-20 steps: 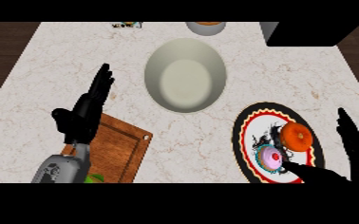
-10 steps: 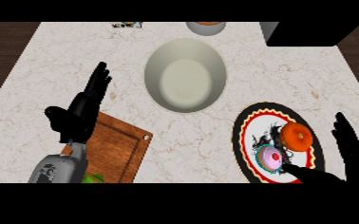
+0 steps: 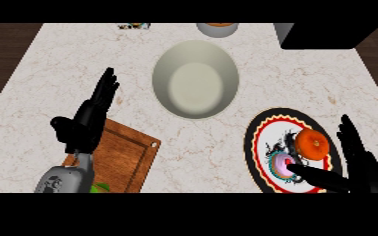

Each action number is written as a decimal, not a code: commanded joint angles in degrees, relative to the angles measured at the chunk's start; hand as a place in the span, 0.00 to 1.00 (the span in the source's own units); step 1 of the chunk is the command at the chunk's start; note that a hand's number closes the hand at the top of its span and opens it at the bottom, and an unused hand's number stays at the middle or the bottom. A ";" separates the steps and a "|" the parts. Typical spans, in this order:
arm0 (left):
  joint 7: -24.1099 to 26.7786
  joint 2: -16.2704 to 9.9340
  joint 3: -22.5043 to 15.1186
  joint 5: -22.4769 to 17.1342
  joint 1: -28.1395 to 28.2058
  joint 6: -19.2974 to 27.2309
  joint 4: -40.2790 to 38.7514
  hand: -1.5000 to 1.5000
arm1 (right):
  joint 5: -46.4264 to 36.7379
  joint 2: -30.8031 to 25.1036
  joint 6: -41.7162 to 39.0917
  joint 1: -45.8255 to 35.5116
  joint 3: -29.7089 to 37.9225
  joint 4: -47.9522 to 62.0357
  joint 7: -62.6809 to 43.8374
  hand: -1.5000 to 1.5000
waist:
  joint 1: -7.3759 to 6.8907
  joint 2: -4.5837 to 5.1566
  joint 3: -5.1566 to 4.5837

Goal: Pick the squash from the plate and place it in the bowl

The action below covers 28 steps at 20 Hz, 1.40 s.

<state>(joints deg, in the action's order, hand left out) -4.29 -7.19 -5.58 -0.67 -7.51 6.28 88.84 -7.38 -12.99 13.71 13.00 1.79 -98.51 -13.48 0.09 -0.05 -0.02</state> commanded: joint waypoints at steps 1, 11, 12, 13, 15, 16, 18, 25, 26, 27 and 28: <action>0.32 0.08 1.01 -0.65 0.71 -1.46 0.01 0.50 | -1.76 4.63 1.70 0.61 -1.08 8.51 10.14 0.00 | -0.04 0.04 0.04; 0.47 2.85 0.81 2.83 -0.11 0.54 -0.97 0.50 | -9.03 -0.98 0.31 -4.62 2.59 13.63 -0.01 0.00 | -0.01 0.04 0.02; -3.77 1.20 2.01 1.44 -1.33 -1.22 2.41 0.50 | -10.36 0.07 0.29 -4.45 1.06 13.70 0.74 0.00 | -0.04 0.02 0.02; 0.15 3.73 0.27 3.49 -2.64 0.45 -2.44 0.50 | -11.53 1.18 1.45 -8.33 0.46 19.03 2.15 0.00 | -0.07 0.08 0.03; -2.26 2.28 1.14 2.96 0.33 -0.57 2.78 0.50 | -7.98 2.77 0.35 -5.93 2.06 21.79 8.50 0.00 | -0.08 0.03 0.04; 2.16 2.70 2.85 1.59 -1.32 -1.85 -4.27 0.50 | -9.43 2.55 -0.45 -8.20 0.59 18.29 3.40 0.00 | 0.00 0.06 0.02; 1.62 4.27 -0.03 3.82 -0.11 0.19 -1.79 0.50 | -11.86 -1.21 -2.89 -8.46 -0.84 21.38 8.16 1.00 | -0.08 0.09 0.02; -3.60 1.29 4.30 2.27 -4.57 -1.18 -0.17 0.50 | -16.07 1.38 -1.53 -9.65 -4.07 23.47 11.44 1.00 | -0.04 0.04 0.03; -5.42 0.88 3.23 1.10 -1.47 -3.03 3.72 0.50 | -12.79 -0.46 -3.51 -10.32 -0.89 26.71 15.17 1.00 | -0.21 0.02 0.05; -2.83 2.04 2.52 2.23 -1.71 -1.68 0.75 0.50 | -17.20 3.13 -4.71 -8.44 -9.87 17.11 9.37 1.00 | -0.02 -0.10 -0.03; -1.02 1.57 2.59 1.68 -1.00 -2.92 -0.67 0.50 | -19.26 6.68 -5.94 -10.17 -16.24 17.03 11.33 1.00 | -0.97 -0.07 -0.12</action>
<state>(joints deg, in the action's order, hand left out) -6.48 -5.18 -3.18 1.48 -9.25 4.43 89.10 -23.85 -11.35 11.27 3.31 -4.45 -78.01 -2.75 -0.01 -0.31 -0.54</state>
